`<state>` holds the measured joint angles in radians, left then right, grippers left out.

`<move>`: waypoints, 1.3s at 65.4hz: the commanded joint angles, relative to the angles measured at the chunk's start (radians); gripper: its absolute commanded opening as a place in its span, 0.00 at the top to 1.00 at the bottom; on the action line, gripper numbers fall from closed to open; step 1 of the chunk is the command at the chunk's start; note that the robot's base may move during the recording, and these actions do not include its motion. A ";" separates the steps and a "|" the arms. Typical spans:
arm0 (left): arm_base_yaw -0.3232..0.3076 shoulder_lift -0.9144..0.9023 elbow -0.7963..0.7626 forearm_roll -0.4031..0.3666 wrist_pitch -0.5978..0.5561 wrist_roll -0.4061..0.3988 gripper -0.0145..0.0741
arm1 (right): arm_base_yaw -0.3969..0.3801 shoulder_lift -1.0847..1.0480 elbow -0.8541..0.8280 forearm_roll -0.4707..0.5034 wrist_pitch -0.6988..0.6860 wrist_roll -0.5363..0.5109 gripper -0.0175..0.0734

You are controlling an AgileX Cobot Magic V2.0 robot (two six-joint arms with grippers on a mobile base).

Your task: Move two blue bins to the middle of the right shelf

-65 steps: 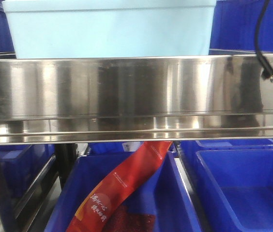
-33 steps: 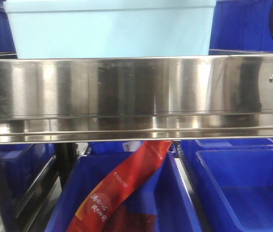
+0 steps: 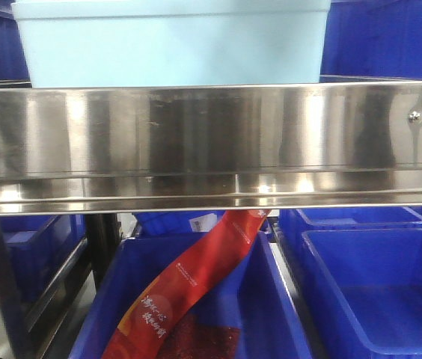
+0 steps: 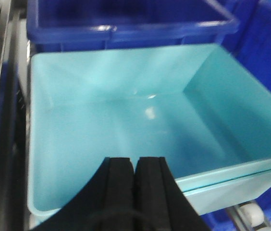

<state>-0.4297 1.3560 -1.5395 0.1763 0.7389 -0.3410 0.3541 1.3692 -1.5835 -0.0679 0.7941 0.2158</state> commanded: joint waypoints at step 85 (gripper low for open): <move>-0.007 -0.682 0.849 -0.007 -0.712 0.004 0.96 | 0.004 -0.694 0.782 -0.128 -0.653 -0.027 0.99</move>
<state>-0.4297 0.6795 -0.6915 0.1712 0.0428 -0.3410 0.3541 0.6809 -0.8036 -0.1877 0.1712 0.1930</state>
